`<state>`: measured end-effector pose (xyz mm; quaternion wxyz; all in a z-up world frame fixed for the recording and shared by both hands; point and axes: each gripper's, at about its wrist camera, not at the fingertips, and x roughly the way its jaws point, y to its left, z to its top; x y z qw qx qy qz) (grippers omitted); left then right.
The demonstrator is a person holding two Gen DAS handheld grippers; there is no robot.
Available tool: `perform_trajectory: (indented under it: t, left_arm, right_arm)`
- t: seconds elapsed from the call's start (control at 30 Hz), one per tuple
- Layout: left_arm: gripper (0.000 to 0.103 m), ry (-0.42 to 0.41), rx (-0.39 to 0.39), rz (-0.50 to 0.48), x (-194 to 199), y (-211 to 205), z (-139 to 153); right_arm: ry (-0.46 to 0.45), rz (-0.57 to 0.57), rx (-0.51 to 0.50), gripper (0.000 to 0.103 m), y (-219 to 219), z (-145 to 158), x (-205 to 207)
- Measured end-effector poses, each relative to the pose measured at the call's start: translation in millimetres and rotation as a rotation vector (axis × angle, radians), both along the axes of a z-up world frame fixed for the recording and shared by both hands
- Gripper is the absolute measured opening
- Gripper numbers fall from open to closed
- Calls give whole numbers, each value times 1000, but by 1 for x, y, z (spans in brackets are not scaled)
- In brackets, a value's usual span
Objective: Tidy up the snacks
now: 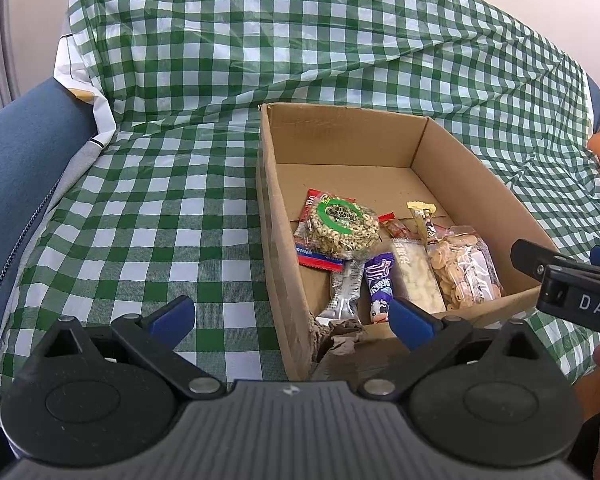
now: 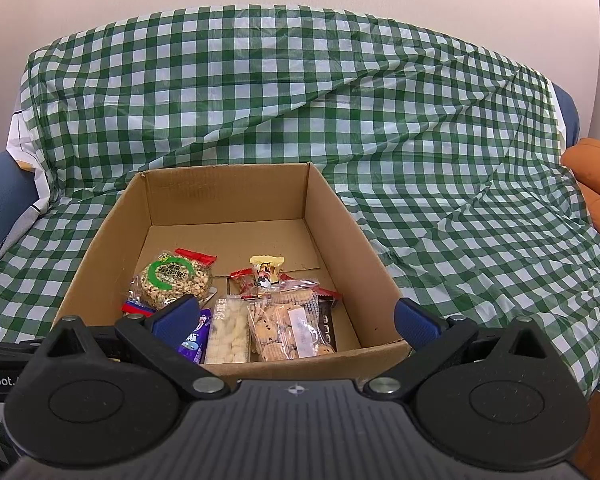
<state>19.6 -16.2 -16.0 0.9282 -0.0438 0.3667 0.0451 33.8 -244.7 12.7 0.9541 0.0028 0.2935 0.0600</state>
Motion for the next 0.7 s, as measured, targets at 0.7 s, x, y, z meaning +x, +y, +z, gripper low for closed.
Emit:
perform_trajectory:
  t: [0.7]
  left_arm:
    - [103,-6,3,-10,0,-5,0]
  right_arm:
    - [-2,-2,0,103,1,-1,-1]
